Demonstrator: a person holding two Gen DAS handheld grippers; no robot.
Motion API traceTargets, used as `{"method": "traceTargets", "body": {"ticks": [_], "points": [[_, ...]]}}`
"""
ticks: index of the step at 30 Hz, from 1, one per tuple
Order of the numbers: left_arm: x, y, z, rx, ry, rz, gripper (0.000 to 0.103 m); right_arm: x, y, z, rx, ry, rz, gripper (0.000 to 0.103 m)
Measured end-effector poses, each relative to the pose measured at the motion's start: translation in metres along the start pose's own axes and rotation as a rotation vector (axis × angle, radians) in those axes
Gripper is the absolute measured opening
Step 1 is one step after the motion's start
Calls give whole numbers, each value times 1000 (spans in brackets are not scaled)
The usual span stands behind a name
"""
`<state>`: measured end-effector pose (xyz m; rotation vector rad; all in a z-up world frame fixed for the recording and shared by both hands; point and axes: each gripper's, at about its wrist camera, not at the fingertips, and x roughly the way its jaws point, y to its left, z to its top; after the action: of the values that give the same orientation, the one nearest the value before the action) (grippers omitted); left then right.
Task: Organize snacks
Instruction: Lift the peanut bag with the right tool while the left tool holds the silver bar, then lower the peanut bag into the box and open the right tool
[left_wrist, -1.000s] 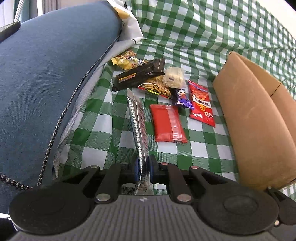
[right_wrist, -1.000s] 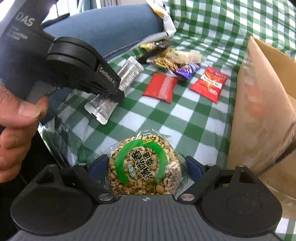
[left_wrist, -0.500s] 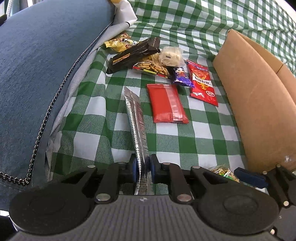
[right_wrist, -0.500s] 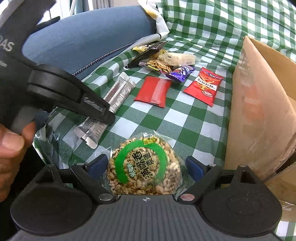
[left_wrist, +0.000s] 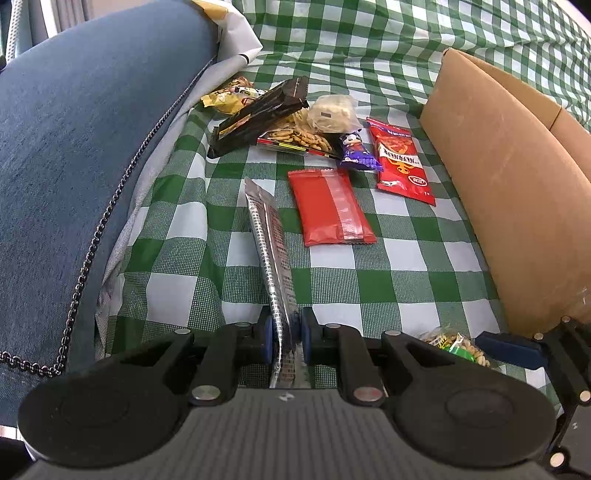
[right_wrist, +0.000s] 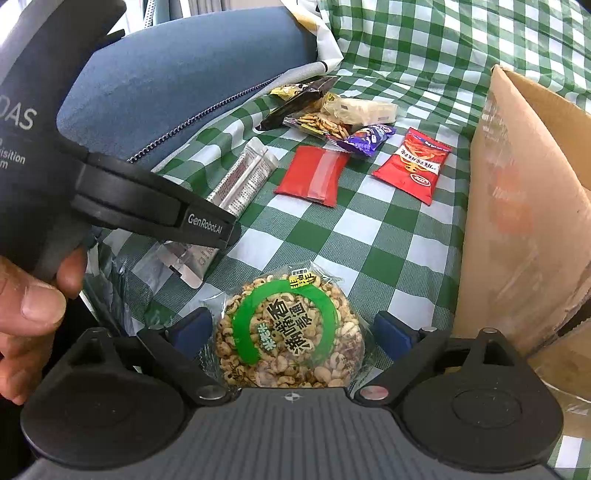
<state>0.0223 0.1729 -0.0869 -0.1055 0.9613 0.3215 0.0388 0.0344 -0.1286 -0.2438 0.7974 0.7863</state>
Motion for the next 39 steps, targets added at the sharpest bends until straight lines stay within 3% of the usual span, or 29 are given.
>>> {"method": "traceTargets", "body": {"ticks": [11,23,32,39], "points": [[-1,3,0,-15,2,-8,15,3,3,-3,-27,19,3,99],[-7,9,4,-57,-22,-32,12,-10,10,-6,-99,-37,-20,89],[-34,26,11,-165,-150,-94,12,-36,12,-2,-112,-126,-26,89],[-52,31,15,-201,-231,-101,12,-71,12,5,-107,-238,-23,89]]}}
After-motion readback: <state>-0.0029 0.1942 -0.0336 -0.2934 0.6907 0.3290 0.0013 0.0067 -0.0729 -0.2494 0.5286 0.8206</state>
